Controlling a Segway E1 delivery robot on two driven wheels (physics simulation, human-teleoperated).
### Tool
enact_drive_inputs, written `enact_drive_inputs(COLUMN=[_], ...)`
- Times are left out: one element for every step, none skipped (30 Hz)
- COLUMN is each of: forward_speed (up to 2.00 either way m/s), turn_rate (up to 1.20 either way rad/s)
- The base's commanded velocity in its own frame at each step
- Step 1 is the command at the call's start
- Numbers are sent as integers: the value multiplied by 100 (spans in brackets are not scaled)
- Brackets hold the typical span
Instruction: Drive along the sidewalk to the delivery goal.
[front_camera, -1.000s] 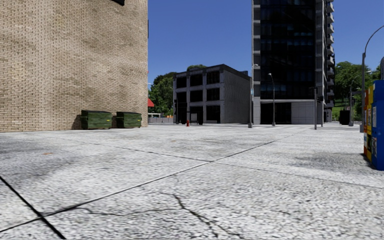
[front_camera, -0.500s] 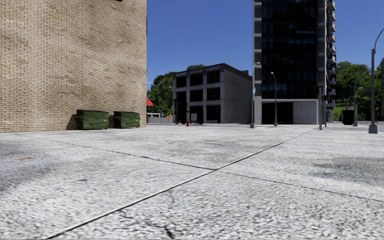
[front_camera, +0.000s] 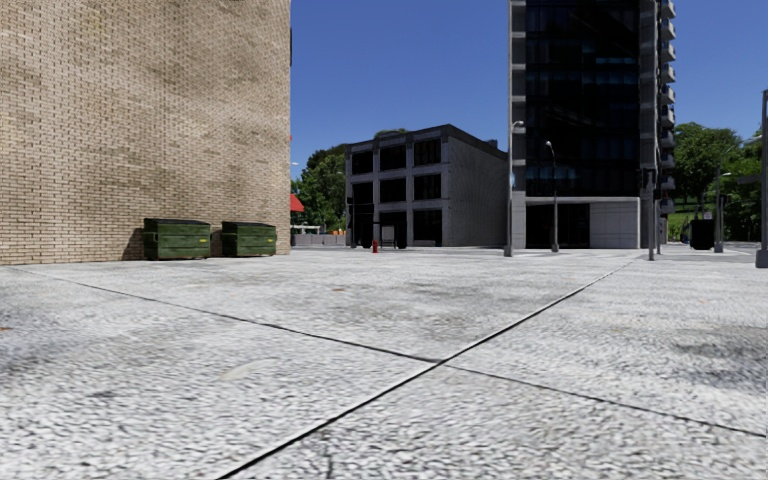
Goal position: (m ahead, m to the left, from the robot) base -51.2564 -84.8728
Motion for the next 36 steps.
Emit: enact_drive_inputs(forward_speed=[104, 97, 97, 96, 95, 95, 95, 95, 95, 95, 95, 95, 95, 95, 95, 94, 94, 94, 93, 92, 91, 91, 91, 90, 90, 90, 90, 90, 90, 90, 90, 90, 90, 90, 90, 90], turn_rate=[0, 0, 0, 0, 0, 10, 10, 32, 38, 38, 47, 53, 59, 59, 67, 77, 88, 88, 94, 95, 96, 96, 96, 96, 96, 96, 96, 96, 96, 96, 96, 96, 96, 96, 96, 96])
